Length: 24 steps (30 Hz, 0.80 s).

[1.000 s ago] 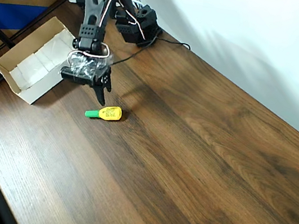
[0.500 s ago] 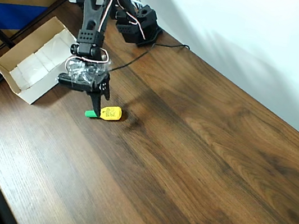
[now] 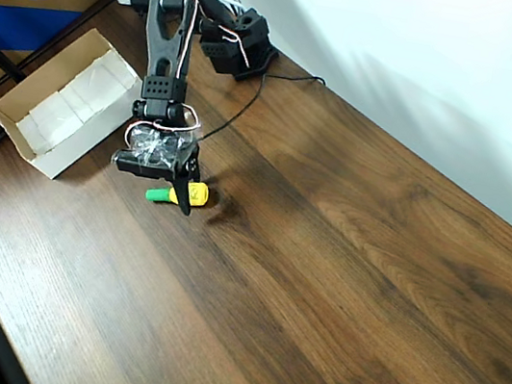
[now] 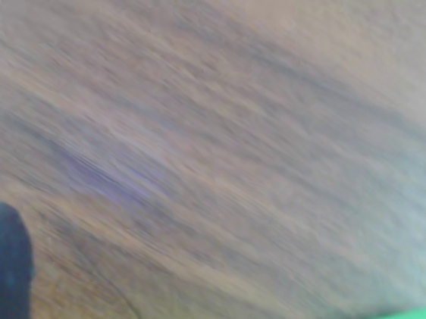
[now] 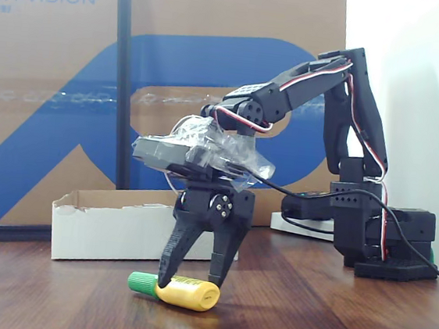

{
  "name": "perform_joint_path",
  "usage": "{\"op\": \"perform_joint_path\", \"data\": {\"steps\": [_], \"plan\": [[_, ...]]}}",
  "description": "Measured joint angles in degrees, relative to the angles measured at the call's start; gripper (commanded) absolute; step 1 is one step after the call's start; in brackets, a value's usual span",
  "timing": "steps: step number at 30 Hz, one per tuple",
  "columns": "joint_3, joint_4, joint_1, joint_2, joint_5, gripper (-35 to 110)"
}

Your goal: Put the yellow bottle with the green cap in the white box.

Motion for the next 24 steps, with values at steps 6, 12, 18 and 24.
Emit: {"op": "perform_joint_path", "data": {"steps": [6,12,18,24], "plan": [[0.0,0.0,0.0,0.0,0.0,25],[0.1,0.0,0.0,0.0,0.0,18],[0.2,0.0,0.0,0.0,0.1,5],[1.4,-0.9,0.4,1.3,0.2,0]]}}
